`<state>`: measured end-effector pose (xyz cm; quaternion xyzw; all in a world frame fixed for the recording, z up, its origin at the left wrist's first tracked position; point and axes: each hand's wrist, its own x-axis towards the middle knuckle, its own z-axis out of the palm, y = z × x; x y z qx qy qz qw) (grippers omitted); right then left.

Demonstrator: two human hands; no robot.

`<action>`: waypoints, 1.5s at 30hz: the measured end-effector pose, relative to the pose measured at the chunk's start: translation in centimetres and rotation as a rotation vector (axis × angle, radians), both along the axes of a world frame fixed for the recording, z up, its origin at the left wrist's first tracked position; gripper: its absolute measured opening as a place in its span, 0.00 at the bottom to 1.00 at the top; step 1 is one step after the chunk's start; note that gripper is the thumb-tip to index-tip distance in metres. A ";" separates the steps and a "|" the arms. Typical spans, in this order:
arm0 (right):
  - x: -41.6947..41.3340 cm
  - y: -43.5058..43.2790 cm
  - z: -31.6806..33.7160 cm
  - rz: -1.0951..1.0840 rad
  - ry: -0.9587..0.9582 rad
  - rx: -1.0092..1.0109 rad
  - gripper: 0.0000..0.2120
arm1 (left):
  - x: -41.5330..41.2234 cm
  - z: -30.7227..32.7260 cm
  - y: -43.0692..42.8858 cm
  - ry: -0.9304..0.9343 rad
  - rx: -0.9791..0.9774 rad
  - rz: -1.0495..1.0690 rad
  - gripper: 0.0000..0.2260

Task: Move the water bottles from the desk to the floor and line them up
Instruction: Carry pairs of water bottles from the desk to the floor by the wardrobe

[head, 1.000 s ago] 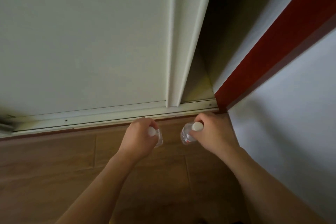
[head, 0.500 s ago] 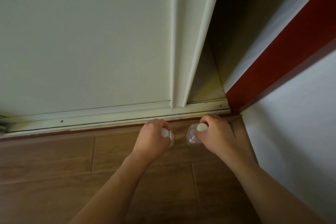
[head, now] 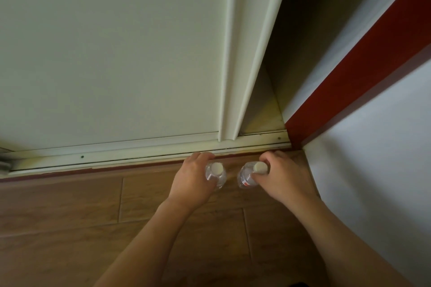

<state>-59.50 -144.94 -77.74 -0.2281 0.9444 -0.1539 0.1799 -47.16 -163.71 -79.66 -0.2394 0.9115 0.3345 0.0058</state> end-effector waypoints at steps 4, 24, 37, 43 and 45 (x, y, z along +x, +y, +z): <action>0.9 1.1 4.4 -0.036 -0.053 -0.028 0.19 | 1.1 4.7 0.0 -0.033 0.104 0.063 0.26; 9.1 3.4 48.6 -0.089 -0.129 -0.041 0.21 | 8.3 52.0 1.2 -0.111 0.022 -0.120 0.19; 19.5 5.2 66.4 -0.232 0.012 -0.014 0.23 | 13.1 69.3 3.0 0.064 -0.135 -0.291 0.17; 26.9 8.1 71.8 -0.380 0.153 0.099 0.24 | 15.4 73.8 6.1 0.101 -0.183 -0.536 0.17; 29.8 9.5 73.2 -0.434 0.179 0.128 0.25 | 16.2 74.8 7.9 0.053 -0.188 -0.650 0.23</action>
